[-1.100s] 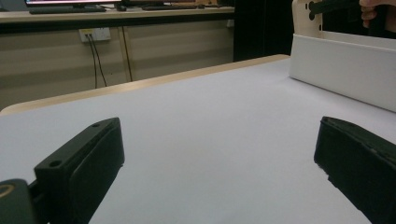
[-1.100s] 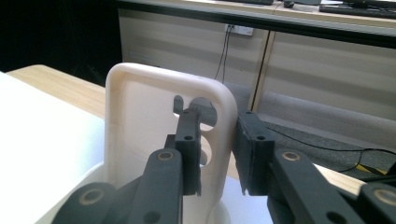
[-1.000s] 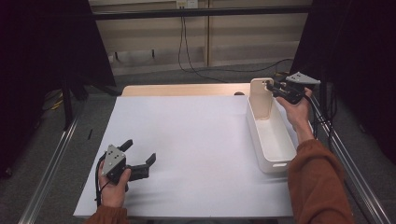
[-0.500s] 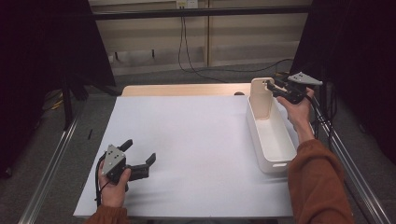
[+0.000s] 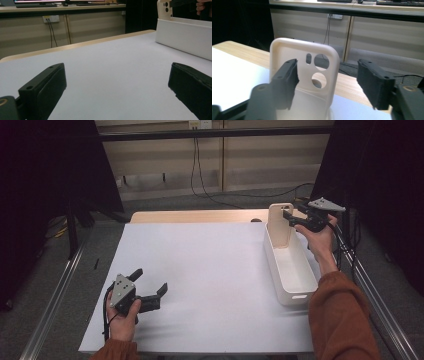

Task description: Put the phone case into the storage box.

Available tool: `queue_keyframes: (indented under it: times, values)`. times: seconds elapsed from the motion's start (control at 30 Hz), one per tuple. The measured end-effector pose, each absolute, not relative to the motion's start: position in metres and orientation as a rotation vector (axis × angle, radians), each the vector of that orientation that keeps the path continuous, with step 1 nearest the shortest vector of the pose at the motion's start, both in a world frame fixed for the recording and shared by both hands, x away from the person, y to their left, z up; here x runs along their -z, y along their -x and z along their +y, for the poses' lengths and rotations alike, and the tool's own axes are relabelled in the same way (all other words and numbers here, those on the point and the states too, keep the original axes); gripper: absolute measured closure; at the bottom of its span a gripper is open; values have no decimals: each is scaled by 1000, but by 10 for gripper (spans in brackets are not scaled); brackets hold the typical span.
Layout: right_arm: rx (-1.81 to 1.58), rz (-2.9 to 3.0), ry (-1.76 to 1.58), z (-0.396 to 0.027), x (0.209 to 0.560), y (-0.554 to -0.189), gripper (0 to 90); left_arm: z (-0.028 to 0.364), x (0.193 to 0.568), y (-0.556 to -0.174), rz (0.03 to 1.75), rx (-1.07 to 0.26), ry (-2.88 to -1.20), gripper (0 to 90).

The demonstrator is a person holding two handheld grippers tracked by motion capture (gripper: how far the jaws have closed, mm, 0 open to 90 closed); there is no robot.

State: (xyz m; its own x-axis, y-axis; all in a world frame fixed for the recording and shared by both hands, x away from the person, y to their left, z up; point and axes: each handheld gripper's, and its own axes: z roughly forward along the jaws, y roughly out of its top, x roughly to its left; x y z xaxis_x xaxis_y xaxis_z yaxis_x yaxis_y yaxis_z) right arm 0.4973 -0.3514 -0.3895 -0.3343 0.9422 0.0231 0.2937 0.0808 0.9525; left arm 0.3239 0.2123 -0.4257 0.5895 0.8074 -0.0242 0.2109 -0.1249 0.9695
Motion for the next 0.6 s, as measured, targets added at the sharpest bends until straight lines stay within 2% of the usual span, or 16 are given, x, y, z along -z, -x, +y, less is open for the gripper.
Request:
queue_keyframes:
  times: [0.1,0.17,0.27,0.6]
  values:
    - [-1276,1707,-1240,-351,389,-496,186,213,425,-325,854,-648,-1657,19]
    - [-1274,1683,-1261,-350,389,-496,75,213,425,-325,854,-648,-1658,19]
    - [-1276,1664,-1273,-349,389,-495,14,213,425,-325,859,-646,-1654,19]
    - [-1281,1655,-1273,-347,387,-494,5,213,425,-329,873,-649,-1640,19]
